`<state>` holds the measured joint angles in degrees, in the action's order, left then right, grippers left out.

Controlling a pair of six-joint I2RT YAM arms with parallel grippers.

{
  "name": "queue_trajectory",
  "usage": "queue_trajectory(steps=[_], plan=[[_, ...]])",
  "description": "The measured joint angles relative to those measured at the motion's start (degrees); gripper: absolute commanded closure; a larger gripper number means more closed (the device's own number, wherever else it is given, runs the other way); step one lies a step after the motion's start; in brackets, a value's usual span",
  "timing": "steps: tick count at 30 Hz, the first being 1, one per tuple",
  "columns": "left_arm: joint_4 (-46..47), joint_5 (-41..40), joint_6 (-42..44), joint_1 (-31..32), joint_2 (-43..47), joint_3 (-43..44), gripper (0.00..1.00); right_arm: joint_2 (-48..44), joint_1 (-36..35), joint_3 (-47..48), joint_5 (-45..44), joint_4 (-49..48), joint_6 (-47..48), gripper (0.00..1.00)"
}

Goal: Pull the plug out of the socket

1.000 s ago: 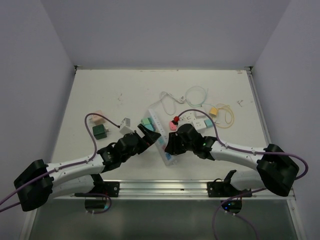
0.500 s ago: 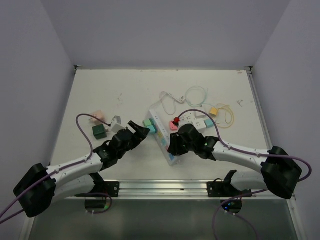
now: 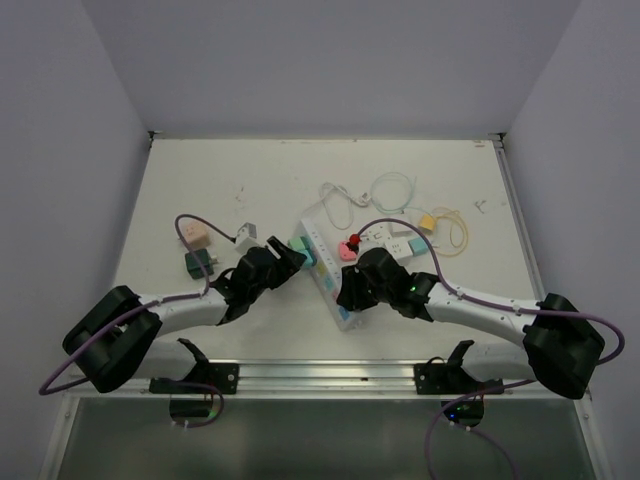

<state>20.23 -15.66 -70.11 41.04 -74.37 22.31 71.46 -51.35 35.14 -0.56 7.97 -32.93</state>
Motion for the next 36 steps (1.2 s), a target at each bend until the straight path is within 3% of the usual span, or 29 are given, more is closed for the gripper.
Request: queue_trajectory(steps=[6,14,15,16,18,19,21,26,36], plan=[[7.1,3.7,0.7,-2.1,-5.4,0.4,0.38,0.0,0.0,0.0,0.0,0.1,0.0,1.00],[13.2,7.6,0.0,-2.4,-8.9,0.7,0.68,0.0,0.0,0.0,0.0,0.2,-0.2,1.00],[13.6,7.8,-0.3,-2.5,-9.0,0.7,0.71,0.0,0.0,0.0,0.0,0.2,-0.4,0.97],[13.9,8.0,-0.5,-2.5,-9.1,0.7,0.76,0.0,0.0,0.0,0.0,0.2,-0.5,0.84],[14.0,8.3,-0.7,-2.6,-9.2,0.7,0.81,0.0,0.0,0.0,0.0,0.2,-0.5,0.67],[14.1,8.5,-0.8,-2.7,-9.2,0.7,0.83,0.0,0.0,0.0,0.0,0.2,-0.5,0.53],[14.4,8.9,-1.0,-2.8,-9.4,0.7,0.87,0.3,0.0,0.1,0.1,0.2,-0.3,0.43],[15.7,10.6,-1.4,-2.7,-9.4,0.3,0.90,4.3,0.0,4.0,-0.2,1.2,0.4,0.33],[17.4,11.2,-1.9,-2.8,-8.9,-1.2,0.91,14.1,0.2,13.8,-3.8,2.3,0.8,0.33]])
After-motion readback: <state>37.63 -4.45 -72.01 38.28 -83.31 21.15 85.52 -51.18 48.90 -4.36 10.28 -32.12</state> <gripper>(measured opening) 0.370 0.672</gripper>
